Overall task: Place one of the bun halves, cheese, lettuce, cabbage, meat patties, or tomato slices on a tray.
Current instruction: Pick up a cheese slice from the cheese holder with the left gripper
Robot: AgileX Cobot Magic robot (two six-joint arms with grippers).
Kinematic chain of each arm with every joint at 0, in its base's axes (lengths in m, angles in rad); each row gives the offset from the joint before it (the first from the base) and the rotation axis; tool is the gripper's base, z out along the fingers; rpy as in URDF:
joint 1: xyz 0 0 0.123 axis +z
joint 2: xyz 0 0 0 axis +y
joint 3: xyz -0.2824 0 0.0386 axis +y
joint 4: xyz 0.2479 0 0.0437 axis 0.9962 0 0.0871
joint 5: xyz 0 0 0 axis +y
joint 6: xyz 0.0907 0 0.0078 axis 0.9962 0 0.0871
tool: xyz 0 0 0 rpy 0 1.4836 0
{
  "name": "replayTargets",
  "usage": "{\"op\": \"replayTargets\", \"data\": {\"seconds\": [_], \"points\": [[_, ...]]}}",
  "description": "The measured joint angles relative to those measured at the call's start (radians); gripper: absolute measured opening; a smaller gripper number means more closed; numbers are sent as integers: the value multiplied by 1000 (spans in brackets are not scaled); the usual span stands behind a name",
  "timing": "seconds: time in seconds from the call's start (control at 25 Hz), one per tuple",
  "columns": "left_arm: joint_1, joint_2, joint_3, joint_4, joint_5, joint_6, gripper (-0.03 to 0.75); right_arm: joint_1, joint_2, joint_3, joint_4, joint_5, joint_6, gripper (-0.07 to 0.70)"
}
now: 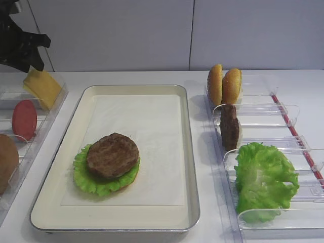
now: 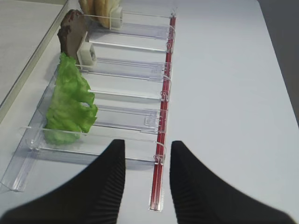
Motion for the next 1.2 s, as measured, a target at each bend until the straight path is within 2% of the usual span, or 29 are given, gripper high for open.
{"op": "replayTargets", "data": {"seconds": [0.92,1.08,1.2], "points": [[-10,30,0,-10,-8,-6,266,0,0,0,0,0,0,258],[-17,30,0,-10,-13,-6,246,0,0,0,0,0,0,258],[-20,30,0,-10,-13,-6,199,0,0,0,0,0,0,258]]}}
